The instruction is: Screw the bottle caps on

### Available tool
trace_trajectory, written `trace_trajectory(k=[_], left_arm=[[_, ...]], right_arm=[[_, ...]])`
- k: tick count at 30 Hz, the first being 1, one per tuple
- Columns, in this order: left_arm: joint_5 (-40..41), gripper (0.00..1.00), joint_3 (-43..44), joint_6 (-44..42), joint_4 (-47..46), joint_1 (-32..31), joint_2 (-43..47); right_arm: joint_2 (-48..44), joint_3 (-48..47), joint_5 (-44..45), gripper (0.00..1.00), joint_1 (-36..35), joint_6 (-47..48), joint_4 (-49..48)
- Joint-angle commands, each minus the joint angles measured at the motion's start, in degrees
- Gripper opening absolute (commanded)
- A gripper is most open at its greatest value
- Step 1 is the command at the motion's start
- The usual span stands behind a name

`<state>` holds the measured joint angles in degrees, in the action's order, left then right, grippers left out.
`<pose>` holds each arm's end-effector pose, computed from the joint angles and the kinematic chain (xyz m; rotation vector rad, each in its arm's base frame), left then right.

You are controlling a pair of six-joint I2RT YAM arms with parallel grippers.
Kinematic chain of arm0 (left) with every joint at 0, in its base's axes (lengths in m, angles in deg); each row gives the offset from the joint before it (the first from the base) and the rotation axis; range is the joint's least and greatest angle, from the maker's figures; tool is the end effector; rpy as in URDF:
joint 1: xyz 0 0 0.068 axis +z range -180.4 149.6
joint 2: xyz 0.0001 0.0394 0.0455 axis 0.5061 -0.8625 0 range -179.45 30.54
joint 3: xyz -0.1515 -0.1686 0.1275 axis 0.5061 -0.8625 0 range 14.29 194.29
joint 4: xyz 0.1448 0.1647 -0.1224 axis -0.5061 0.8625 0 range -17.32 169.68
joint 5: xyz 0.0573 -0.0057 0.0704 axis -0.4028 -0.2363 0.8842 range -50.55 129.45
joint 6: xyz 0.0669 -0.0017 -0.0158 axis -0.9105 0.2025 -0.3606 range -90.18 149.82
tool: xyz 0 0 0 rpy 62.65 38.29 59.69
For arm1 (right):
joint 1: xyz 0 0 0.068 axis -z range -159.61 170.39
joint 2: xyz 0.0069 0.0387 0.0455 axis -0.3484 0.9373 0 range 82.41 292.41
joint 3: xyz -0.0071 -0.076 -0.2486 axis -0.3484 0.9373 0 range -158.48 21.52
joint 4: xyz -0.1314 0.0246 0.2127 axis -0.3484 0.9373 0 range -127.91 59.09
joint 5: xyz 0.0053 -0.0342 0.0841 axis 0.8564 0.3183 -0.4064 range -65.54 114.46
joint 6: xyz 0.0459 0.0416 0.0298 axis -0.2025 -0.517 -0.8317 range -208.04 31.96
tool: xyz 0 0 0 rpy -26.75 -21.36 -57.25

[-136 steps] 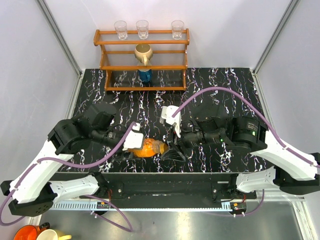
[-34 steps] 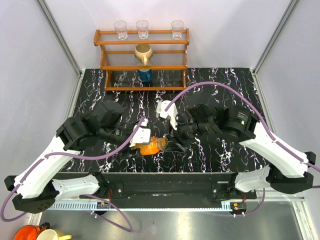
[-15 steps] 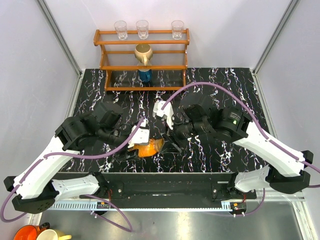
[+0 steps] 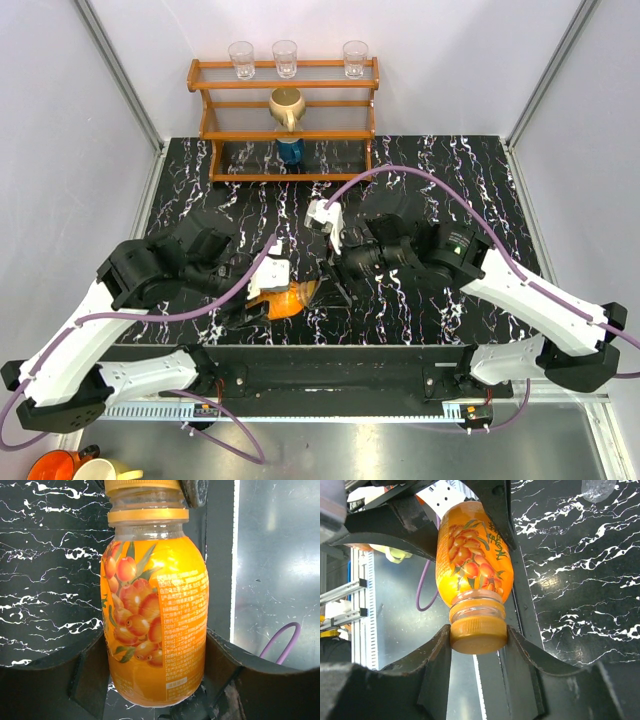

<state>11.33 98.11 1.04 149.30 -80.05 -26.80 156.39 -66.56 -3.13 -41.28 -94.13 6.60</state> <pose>0.0747 -0.1284 0.3883 1.7146 1.7510 -0.7614 0.1052 0.2494 0.4075 -1.3312 1.8459 1.1788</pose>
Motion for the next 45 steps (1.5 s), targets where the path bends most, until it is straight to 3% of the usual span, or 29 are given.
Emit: trace_trajectory(k=[1,11,23,32,38,45], left_arm=[[-1.59,0.39,3.20,2.58,-20.99,0.25,-1.02],[-0.53,0.39,8.21,3.90,-23.01,0.08,-1.37],[6.84,0.39,5.05,0.83,-30.56,-2.82,-0.31],[14.67,0.40,3.29,1.09,-34.17,-3.79,-1.37],[16.16,0.40,-0.13,-0.40,-32.94,-3.79,1.17],[17.65,0.40,-10.58,-3.21,-28.64,-3.79,3.90]], right_arm=[[1.43,0.27,-6.60,0.25,-1.17,-4.89,-8.65],[5.57,-2.98,-9.93,0.23,-1.09,-16.75,-12.51],[6.44,-10.17,-7.48,0.22,-1.08,-28.36,-12.71],[9.87,-17.04,3.59,0.18,-1.17,-29.16,1.78],[7.25,-19.06,18.61,0.17,-0.91,-23.10,14.01],[2.49,-11.88,26.88,0.17,2.52,-19.23,16.84]])
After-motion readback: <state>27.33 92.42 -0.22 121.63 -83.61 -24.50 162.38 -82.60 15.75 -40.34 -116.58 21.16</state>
